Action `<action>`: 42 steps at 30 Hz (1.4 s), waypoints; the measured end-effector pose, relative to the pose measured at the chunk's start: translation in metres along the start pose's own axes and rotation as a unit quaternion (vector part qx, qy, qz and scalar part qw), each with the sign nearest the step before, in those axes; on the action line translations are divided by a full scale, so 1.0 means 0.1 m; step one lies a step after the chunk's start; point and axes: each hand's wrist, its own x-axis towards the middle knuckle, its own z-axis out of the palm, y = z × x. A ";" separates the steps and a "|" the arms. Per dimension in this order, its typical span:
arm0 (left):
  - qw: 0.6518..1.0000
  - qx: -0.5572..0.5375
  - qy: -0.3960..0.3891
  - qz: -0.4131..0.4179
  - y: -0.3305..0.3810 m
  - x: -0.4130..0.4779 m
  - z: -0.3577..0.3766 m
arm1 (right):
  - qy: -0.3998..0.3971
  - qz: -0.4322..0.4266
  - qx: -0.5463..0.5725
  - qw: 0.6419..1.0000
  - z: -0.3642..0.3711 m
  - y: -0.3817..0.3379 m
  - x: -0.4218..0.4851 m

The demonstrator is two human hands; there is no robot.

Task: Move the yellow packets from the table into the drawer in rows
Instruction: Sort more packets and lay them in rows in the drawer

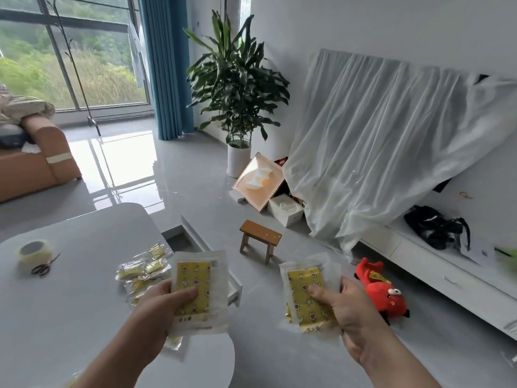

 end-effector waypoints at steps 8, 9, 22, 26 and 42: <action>1.000 0.002 0.029 -0.005 0.32 0.83 0.37 | -0.029 0.011 0.000 1.000 0.14 -0.42 1.06; 0.999 -0.001 0.032 -0.004 0.35 0.92 0.43 | -0.037 0.011 0.001 0.999 0.14 -0.47 1.19; 0.989 -0.020 0.142 0.026 0.74 2.44 1.56 | -0.153 0.029 -0.006 0.988 -0.16 -1.39 3.45; 0.988 -0.048 0.144 0.035 0.91 2.82 2.00 | -0.178 0.029 -0.018 0.983 -0.24 -1.74 4.11; 0.939 -0.131 0.309 0.077 1.36 4.33 1.31 | -0.295 0.039 -0.133 0.946 1.39 -2.26 5.99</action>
